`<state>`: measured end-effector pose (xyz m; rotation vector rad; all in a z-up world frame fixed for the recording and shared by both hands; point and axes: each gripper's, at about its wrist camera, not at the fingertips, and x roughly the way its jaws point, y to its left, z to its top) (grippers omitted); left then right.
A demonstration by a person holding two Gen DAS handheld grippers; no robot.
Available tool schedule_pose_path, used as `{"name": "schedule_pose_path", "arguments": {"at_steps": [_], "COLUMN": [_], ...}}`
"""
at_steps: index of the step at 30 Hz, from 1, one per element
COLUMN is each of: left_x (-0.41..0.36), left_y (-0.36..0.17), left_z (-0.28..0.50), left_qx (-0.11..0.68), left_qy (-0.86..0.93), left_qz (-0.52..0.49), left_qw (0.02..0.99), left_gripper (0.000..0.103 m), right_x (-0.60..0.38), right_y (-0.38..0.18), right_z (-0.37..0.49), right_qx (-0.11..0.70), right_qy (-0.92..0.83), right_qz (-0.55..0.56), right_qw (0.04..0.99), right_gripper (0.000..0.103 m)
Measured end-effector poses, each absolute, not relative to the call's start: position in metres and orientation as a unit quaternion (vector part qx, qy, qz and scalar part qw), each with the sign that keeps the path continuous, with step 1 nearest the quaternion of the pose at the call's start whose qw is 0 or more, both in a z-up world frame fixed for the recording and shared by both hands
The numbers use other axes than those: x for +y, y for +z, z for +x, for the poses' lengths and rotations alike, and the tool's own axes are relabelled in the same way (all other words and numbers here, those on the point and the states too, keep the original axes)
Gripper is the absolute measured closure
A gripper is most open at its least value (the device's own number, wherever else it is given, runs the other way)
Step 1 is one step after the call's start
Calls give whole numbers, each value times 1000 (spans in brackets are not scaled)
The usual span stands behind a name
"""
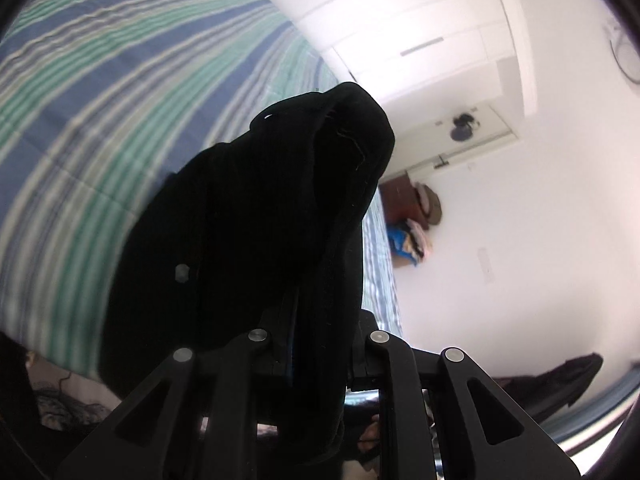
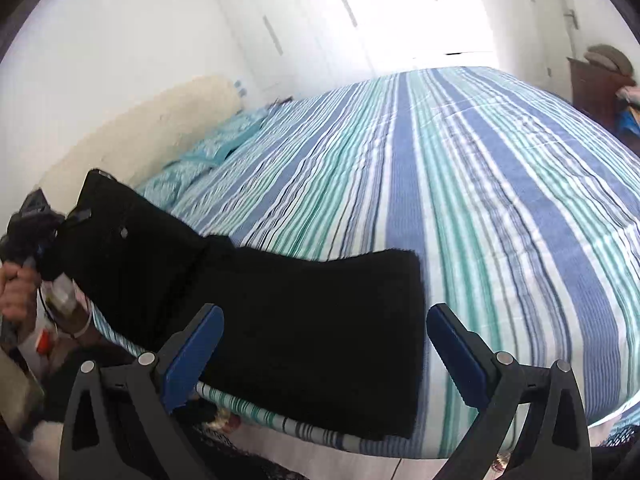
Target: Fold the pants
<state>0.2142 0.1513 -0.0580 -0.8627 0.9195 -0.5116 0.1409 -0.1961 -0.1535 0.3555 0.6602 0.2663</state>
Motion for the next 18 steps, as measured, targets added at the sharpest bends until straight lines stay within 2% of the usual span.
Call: {"name": "schedule_pose_path", "arguments": {"at_steps": [10, 18], "left_x": [25, -60], "left_y": [-102, -143], "left_z": [241, 250], "left_qx": [509, 555], "left_qy": [-258, -216], "left_qz": [-311, -153], "left_qw": [760, 789], "left_gripper": [89, 87], "right_x": [-273, -299], "right_y": [-151, -162], "right_z": [121, 116], "right_qx": [274, 274], "right_qy": [69, 53], "right_qz": [263, 307], "right_qw": [923, 910], "right_gripper": [2, 2]}}
